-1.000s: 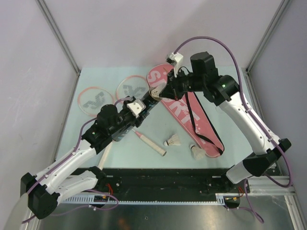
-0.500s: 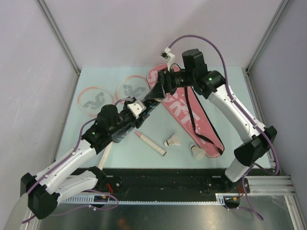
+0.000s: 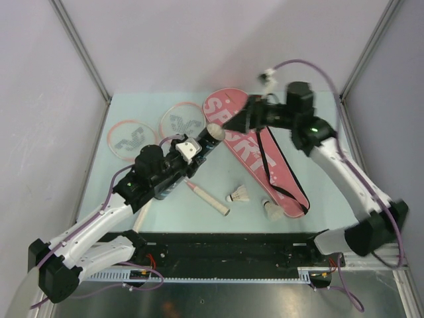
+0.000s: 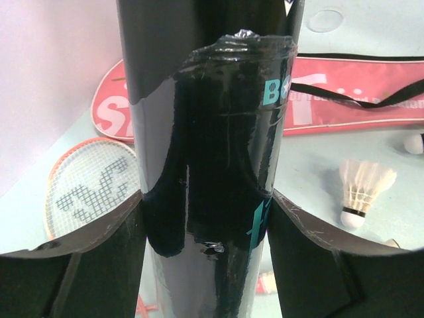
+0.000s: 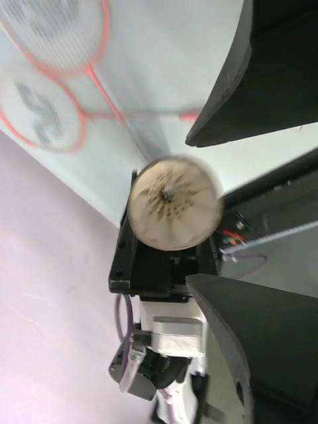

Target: Pack up the badminton gear

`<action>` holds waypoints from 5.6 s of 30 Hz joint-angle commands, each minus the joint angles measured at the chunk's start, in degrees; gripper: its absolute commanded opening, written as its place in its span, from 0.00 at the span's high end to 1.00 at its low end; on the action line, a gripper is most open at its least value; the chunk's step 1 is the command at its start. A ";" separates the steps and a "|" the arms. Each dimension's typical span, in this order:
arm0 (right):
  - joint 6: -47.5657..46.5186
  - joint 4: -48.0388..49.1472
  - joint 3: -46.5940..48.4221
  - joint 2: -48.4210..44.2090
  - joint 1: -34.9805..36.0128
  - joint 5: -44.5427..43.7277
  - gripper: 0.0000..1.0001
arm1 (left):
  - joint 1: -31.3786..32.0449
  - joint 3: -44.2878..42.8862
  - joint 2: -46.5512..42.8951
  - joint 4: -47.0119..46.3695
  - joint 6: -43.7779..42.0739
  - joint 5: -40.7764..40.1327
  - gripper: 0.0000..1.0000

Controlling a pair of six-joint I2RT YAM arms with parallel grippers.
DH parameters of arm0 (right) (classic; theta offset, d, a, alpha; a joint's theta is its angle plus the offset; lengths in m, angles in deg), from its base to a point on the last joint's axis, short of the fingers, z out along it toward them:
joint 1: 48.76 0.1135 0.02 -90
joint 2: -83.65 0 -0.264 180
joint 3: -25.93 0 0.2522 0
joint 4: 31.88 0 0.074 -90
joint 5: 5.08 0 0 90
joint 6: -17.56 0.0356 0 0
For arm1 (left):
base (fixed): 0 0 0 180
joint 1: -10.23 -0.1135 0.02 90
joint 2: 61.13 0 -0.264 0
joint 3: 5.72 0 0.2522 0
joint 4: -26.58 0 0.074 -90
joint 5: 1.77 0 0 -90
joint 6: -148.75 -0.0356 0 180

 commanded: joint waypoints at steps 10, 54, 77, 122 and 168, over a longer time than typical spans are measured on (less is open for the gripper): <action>-8.18 3.02 -32.23 -22.15 -10.03 -16.60 0.21 | 0.25 -2.17 -2.78 -7.04 -0.25 -3.48 0.99; -8.52 9.29 -21.06 -23.90 -2.91 -20.11 1.00 | 0.25 -1.64 -3.31 -8.35 2.04 4.52 1.00; -18.57 -6.81 2.25 -10.20 14.15 -28.74 1.00 | 1.83 -1.91 -3.05 -7.74 2.04 10.85 1.00; -16.70 -23.90 19.02 3.32 7.28 -18.43 1.00 | 2.01 -3.23 -0.67 -10.11 5.47 3.38 1.00; -14.26 -15.50 -1.68 -24.82 6.24 -47.51 0.29 | 2.01 -2.61 -0.50 -10.38 6.17 -1.19 1.00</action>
